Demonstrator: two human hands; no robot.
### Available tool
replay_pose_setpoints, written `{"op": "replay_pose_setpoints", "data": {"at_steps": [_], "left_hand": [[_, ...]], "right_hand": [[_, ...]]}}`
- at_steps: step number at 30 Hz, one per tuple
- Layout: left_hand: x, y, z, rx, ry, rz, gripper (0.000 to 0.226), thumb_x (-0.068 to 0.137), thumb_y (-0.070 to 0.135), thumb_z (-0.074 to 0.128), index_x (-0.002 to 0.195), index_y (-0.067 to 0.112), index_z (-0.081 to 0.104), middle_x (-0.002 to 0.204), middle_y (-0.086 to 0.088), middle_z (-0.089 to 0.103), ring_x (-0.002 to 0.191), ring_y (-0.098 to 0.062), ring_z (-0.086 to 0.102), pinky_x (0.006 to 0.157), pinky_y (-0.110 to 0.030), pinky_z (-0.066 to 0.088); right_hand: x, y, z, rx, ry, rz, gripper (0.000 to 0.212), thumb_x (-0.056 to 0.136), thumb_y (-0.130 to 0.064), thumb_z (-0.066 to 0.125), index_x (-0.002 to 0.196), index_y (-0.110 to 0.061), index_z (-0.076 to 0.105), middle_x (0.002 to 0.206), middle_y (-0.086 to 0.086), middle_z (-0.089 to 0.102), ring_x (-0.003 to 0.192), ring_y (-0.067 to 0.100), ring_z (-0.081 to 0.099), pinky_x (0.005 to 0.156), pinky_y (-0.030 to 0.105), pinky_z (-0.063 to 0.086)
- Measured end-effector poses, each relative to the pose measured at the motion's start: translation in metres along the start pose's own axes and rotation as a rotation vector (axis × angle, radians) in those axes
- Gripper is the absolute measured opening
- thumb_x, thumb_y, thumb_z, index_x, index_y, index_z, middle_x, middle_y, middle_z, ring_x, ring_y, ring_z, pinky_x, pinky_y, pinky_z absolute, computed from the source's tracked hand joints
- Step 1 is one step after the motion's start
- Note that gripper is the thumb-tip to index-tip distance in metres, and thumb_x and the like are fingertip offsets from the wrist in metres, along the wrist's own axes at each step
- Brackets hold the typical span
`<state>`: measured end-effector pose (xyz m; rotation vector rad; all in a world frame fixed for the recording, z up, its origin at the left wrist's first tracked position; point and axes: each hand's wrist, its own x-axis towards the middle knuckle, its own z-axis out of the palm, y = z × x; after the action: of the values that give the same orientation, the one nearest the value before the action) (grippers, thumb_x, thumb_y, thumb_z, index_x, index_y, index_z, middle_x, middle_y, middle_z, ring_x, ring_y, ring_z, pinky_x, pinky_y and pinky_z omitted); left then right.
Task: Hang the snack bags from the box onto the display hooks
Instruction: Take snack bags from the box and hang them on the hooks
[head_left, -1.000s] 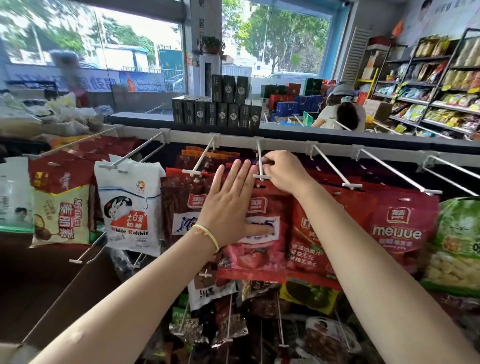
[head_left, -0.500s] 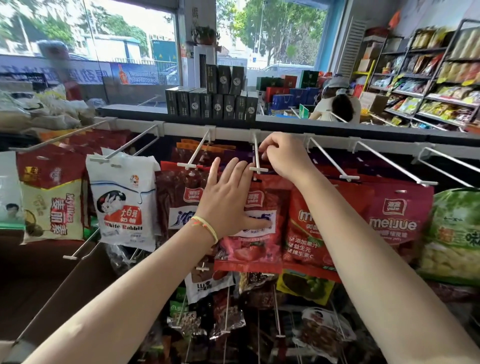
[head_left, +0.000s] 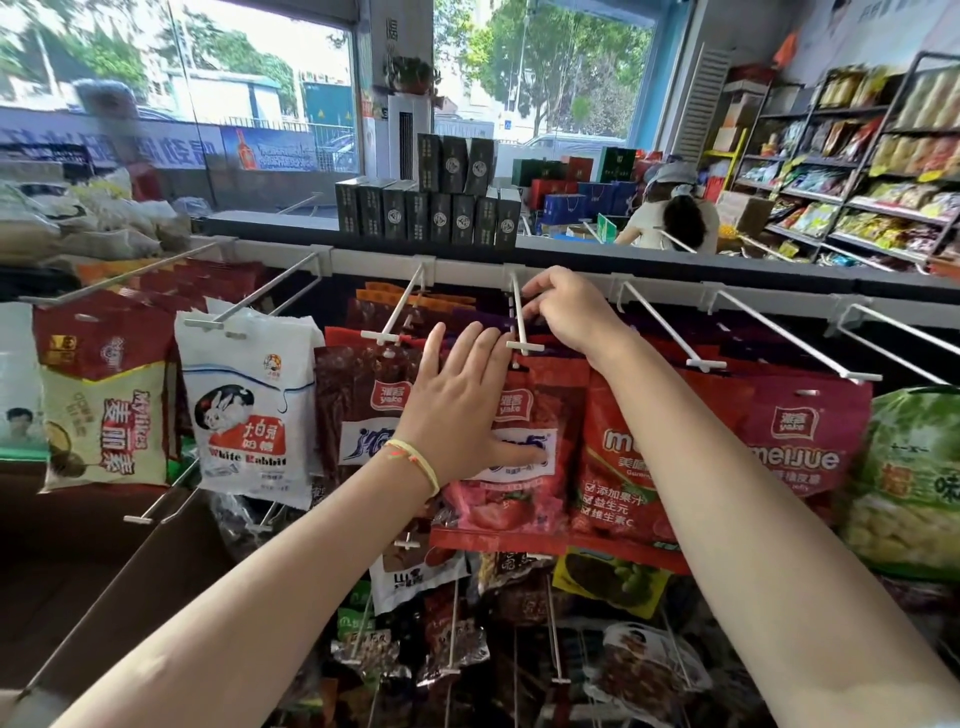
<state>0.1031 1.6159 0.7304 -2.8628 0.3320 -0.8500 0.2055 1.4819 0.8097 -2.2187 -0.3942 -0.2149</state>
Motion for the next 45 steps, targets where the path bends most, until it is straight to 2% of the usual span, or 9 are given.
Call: {"op": "replay_pose_setpoints", "data": {"at_steps": [7,9,12,18,25,32,38,41,45], "left_hand": [[0.021,-0.007,-0.015,-0.042,-0.167,0.006,0.146,0.053,0.099,0.044,0.156,0.009,-0.006,0.166,-0.011,-0.002,0.154,-0.027,-0.006,0.122,-0.055,-0.006],[0.032,-0.01,-0.018,-0.036,-0.237,0.028,0.15,0.048,0.1,0.048,0.157,0.009,-0.001,0.166,-0.011,0.004,0.154,-0.027,-0.002,0.122,-0.055,-0.005],[0.034,-0.01,-0.017,-0.048,-0.201,0.05,0.148,0.046,0.099,0.052,0.156,0.01,0.01,0.156,-0.006,0.031,0.149,-0.024,0.02,0.123,-0.055,0.001],[0.031,-0.009,-0.015,-0.059,-0.161,0.047,0.145,0.046,0.098,0.052,0.155,0.009,0.018,0.15,-0.003,0.038,0.144,-0.022,0.029,0.122,-0.053,0.0],[0.03,-0.008,-0.014,-0.075,-0.153,0.038,0.143,0.047,0.097,0.053,0.155,0.01,0.016,0.153,-0.004,0.034,0.145,-0.022,0.025,0.121,-0.051,-0.003],[0.031,-0.007,-0.017,-0.067,-0.234,0.035,0.145,0.049,0.097,0.051,0.157,0.008,0.009,0.166,-0.011,-0.003,0.154,-0.025,-0.007,0.122,-0.053,-0.007],[0.03,-0.008,-0.02,-0.085,-0.25,0.028,0.147,0.048,0.097,0.052,0.157,0.01,0.006,0.166,-0.009,0.005,0.154,-0.024,-0.002,0.122,-0.055,-0.002],[0.03,-0.008,-0.023,-0.066,-0.238,0.025,0.149,0.049,0.099,0.049,0.157,0.008,0.001,0.166,-0.01,0.008,0.154,-0.025,0.002,0.122,-0.054,-0.003],[0.014,-0.008,-0.022,-0.107,-0.057,0.014,0.128,0.071,0.092,0.038,0.157,0.004,0.003,0.165,-0.014,0.008,0.154,-0.027,0.003,0.124,-0.046,-0.003]], "right_hand": [[-0.004,-0.005,-0.009,0.05,-0.013,0.004,0.034,0.085,0.0,0.039,0.1,-0.012,0.067,0.07,0.0,0.074,0.077,0.011,0.07,0.084,0.033,0.052],[-0.003,-0.004,-0.01,0.061,-0.021,0.015,0.034,0.085,0.0,0.039,0.1,-0.012,0.067,0.07,0.001,0.074,0.078,0.012,0.071,0.082,0.033,0.052],[0.001,-0.001,-0.009,0.064,-0.019,0.027,0.033,0.085,-0.002,0.039,0.098,-0.015,0.066,0.071,0.0,0.076,0.086,0.015,0.07,0.09,0.037,0.052],[0.012,-0.003,0.0,0.027,0.004,0.004,0.029,0.093,-0.01,0.039,0.117,-0.016,0.056,0.119,0.005,0.065,0.113,0.022,0.057,0.094,0.036,0.042],[0.019,-0.004,0.005,0.054,-0.058,0.038,0.028,0.091,-0.006,0.033,0.103,-0.02,0.054,0.101,0.002,0.07,0.108,0.023,0.064,0.104,0.042,0.043],[0.005,-0.013,-0.005,0.099,-0.066,0.03,0.032,0.088,-0.004,0.036,0.108,-0.009,0.06,0.092,0.011,0.072,0.089,0.021,0.071,0.085,0.038,0.057],[-0.008,-0.023,-0.009,-0.004,-0.096,-0.011,0.029,0.086,-0.008,0.041,0.106,-0.015,0.06,0.089,0.005,0.071,0.087,0.019,0.071,0.09,0.043,0.057],[-0.017,-0.026,-0.01,-0.091,-0.071,-0.049,0.029,0.089,-0.01,0.044,0.111,-0.016,0.062,0.104,0.003,0.07,0.099,0.018,0.065,0.093,0.036,0.052],[-0.037,-0.027,-0.011,-0.127,0.032,-0.14,0.025,0.096,-0.015,0.046,0.112,-0.018,0.065,0.104,-0.004,0.065,0.088,0.007,0.057,0.066,0.012,0.04]]}}
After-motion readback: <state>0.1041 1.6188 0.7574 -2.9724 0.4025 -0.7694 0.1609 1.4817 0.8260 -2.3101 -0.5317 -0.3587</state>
